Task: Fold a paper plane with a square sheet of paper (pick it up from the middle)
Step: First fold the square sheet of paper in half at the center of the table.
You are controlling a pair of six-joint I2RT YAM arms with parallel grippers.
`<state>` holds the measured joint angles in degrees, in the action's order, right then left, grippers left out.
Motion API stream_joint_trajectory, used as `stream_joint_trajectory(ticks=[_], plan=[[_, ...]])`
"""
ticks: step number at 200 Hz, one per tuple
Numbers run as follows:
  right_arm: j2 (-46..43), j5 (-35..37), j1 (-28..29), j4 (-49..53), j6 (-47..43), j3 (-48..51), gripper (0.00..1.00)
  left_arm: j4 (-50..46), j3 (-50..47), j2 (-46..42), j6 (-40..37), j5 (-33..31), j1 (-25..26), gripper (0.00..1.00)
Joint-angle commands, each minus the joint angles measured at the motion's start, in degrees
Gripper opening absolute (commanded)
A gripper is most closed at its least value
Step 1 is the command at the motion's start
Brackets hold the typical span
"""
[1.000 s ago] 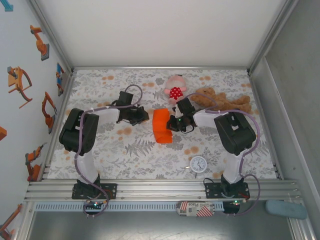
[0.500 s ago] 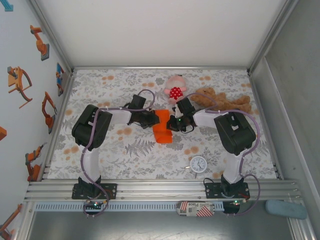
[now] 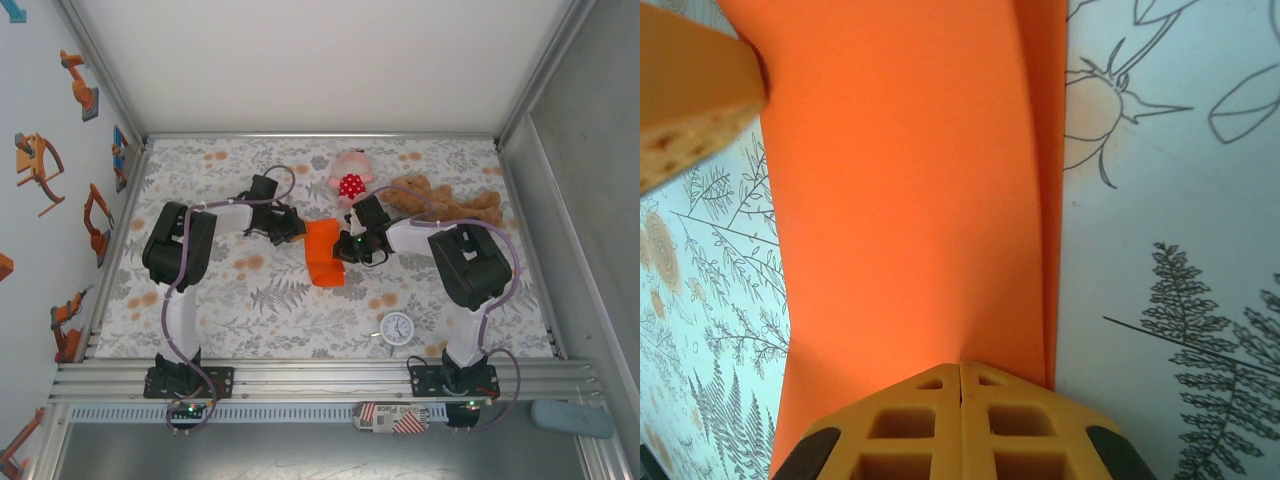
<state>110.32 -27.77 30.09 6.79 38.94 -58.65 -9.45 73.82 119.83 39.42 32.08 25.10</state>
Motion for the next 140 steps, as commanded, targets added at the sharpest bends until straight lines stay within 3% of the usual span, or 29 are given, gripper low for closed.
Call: stream_joint_trajectory(ticks=[1, 30, 52, 95, 140], plan=[[7.4, 14.3, -0.3, 15.1, -1.5, 5.8, 0.00, -7.9, 3.9, 0.7, -5.1, -9.5, -2.4, 0.08], [6.9, 14.6, -0.3, 15.0, -1.3, 6.0, 0.00, -6.1, 3.7, -6.5, -6.5, -7.3, 0.4, 0.09], [7.0, 14.5, -0.3, 14.8, -1.2, 6.0, 0.00, -1.0, 1.1, -8.9, -3.1, -4.7, 3.0, 0.09], [7.5, 14.4, -0.3, 14.3, -1.1, 6.3, 0.00, 6.1, 0.5, -3.0, 2.4, -0.2, 5.7, 0.09], [7.5, 14.5, -0.3, 14.0, -1.1, 6.6, 0.00, 5.2, 2.1, 2.2, 1.3, -2.7, 3.1, 0.09]])
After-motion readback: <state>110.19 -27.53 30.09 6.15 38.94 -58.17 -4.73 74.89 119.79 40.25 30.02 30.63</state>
